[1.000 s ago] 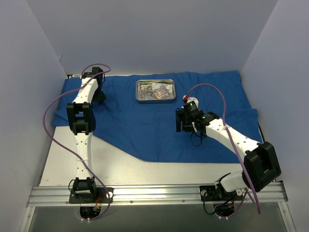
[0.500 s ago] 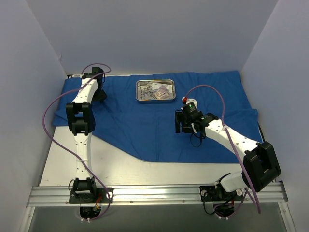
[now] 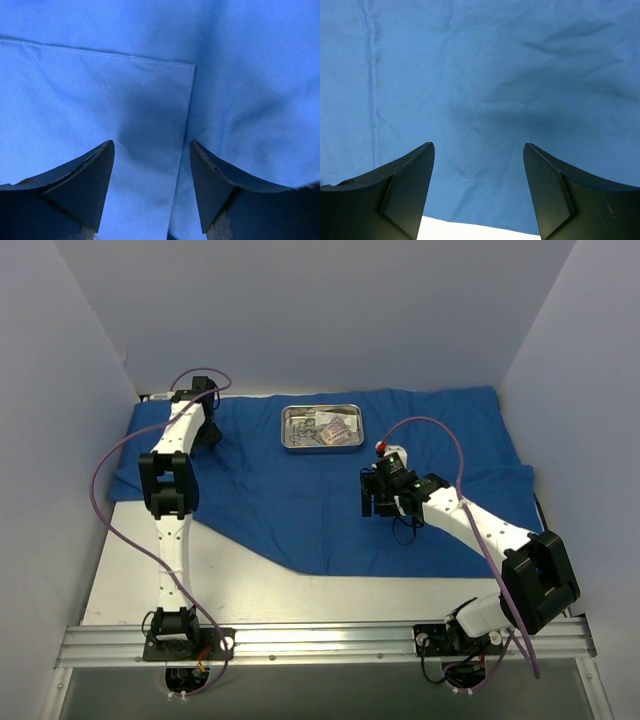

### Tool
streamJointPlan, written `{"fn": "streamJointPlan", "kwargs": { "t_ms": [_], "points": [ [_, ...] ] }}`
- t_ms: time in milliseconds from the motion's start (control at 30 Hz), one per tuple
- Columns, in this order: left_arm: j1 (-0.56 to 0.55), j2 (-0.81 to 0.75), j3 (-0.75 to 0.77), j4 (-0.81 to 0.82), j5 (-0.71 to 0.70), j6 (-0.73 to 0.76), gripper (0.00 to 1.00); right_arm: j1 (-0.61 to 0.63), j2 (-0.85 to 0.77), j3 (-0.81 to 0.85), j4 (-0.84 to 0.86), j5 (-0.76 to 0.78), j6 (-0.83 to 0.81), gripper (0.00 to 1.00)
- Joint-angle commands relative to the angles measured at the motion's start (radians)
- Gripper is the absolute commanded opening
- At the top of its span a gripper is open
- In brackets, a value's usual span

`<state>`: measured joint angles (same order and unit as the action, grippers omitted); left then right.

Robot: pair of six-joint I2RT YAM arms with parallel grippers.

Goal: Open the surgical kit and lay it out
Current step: Smooth out the surgical kit at the center of the board.

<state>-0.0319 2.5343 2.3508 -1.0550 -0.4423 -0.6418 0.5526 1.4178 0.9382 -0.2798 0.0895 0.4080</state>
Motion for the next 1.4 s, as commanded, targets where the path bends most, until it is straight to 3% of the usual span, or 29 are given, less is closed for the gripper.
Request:
{"fn": "streamJointPlan", "kwargs": {
  "t_ms": [0, 367, 500, 633, 1000, 1100, 1233, 1367],
  "points": [
    [0.001, 0.029, 0.044, -0.066, -0.032, 0.005, 0.7, 0.013, 0.01, -0.006, -0.016, 0.024, 0.018, 0.67],
    [0.016, 0.021, 0.008, -0.063, -0.049, 0.03, 0.62, 0.029, 0.017, -0.003, -0.013, 0.036, 0.029, 0.67],
    [0.024, 0.018, 0.011, -0.057, -0.044, 0.037, 0.49, 0.033, 0.017, -0.001, -0.013, 0.038, 0.032, 0.67],
    [0.026, 0.027, 0.022, -0.049, -0.03, 0.047, 0.27, 0.04, 0.018, -0.001, -0.015, 0.042, 0.034, 0.67],
    [0.026, -0.06, 0.071, -0.108, -0.021, 0.041, 0.04, 0.052, 0.018, 0.019, -0.036, 0.05, 0.009, 0.67],
    [0.027, -0.144, 0.025, -0.126, -0.041, 0.024, 0.02, 0.058, 0.013, 0.039, -0.051, 0.044, -0.015, 0.66],
    [0.066, -0.302, -0.152, -0.105, -0.073, 0.005, 0.02, 0.082, 0.018, 0.08, -0.093, 0.044, -0.049, 0.66],
    [0.116, -0.48, -0.443, -0.063, -0.102, -0.001, 0.02, 0.124, 0.023, 0.116, -0.13, 0.026, -0.075, 0.66]
  ]
}}
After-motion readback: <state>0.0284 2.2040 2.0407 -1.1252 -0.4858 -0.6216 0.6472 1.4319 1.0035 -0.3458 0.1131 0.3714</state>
